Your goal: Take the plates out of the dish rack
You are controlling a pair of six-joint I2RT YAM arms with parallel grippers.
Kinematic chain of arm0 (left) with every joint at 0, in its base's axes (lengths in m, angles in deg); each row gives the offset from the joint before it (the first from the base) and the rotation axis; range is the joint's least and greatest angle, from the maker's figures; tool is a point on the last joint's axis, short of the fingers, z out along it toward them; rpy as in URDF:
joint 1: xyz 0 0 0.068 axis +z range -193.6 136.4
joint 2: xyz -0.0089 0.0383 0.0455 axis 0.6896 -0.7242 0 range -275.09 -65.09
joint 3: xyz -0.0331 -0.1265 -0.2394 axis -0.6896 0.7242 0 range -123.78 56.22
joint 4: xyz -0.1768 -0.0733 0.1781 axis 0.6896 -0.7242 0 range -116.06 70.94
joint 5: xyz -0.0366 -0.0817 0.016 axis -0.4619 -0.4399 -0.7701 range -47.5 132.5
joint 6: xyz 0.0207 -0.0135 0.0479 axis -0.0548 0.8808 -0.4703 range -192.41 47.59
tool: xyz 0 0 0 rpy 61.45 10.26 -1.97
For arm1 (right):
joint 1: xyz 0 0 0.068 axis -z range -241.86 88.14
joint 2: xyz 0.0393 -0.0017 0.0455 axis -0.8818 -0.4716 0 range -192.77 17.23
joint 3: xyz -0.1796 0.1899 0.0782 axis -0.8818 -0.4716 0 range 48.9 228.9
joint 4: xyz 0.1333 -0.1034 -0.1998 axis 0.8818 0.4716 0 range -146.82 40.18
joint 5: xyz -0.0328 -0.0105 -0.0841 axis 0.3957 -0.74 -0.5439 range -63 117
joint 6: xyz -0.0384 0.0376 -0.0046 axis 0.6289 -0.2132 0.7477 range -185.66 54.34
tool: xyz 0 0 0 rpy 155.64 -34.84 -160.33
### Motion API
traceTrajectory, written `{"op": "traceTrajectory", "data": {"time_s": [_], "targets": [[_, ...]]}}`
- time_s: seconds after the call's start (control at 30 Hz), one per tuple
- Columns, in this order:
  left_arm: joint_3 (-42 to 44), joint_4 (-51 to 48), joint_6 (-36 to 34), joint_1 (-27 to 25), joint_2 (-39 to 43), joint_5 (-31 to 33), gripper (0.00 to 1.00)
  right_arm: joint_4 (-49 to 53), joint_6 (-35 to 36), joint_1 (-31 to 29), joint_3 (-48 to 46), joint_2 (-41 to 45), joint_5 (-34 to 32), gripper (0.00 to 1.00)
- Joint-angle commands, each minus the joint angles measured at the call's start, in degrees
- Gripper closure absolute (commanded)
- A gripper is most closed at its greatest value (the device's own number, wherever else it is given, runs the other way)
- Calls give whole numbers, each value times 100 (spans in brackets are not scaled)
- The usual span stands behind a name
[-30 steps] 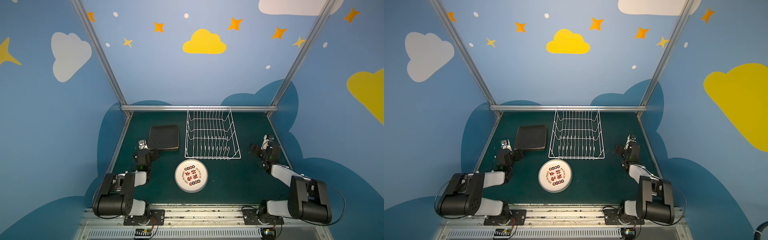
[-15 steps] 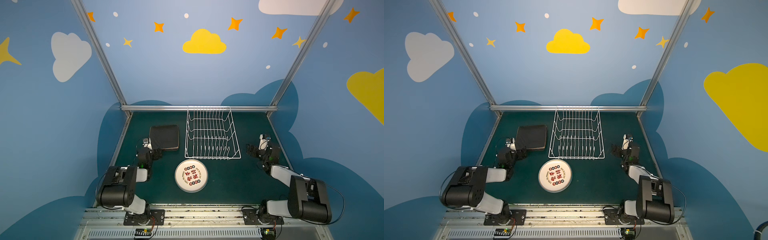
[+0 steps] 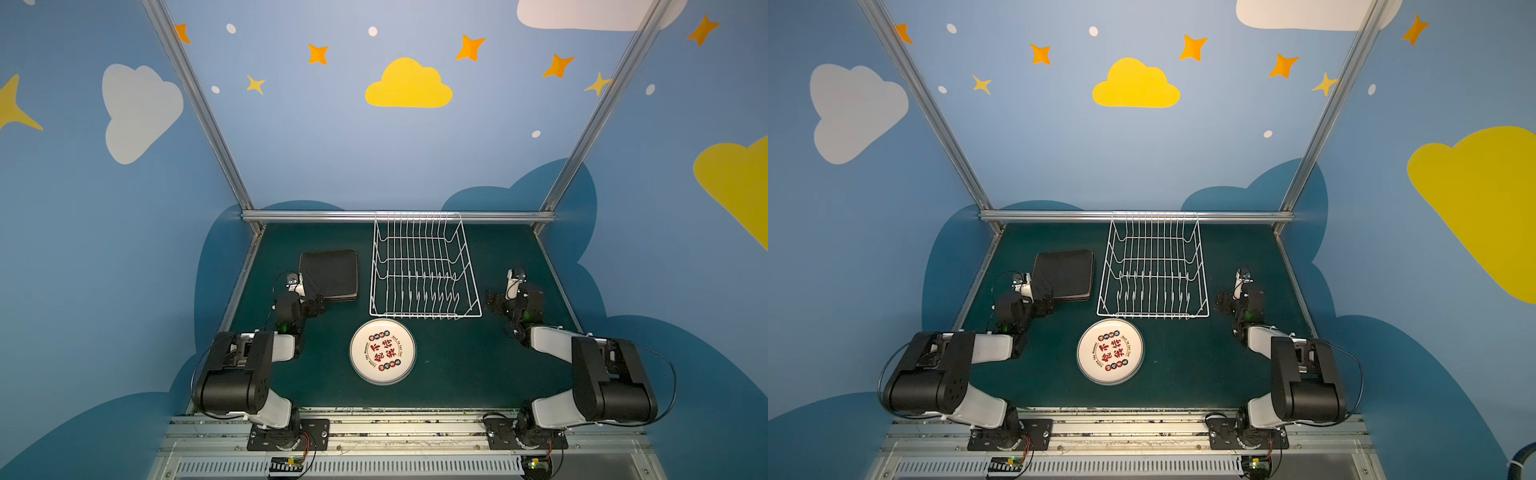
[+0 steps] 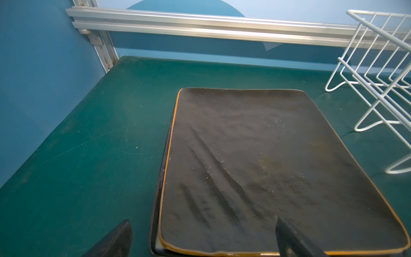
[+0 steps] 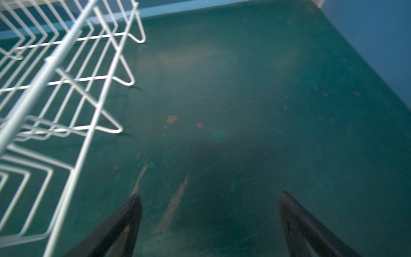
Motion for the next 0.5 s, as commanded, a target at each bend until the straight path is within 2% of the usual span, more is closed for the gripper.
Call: {"op": "traceTrajectory", "data": {"time_s": [0.0,0.47], "targets": [[-67,-22,-74,11,38,-42,1,105,-266,-55,44,128,-749,5],[-118,-101,-162,-82,26,58,1,92,-268,-49,27,145,-739,5]]}}
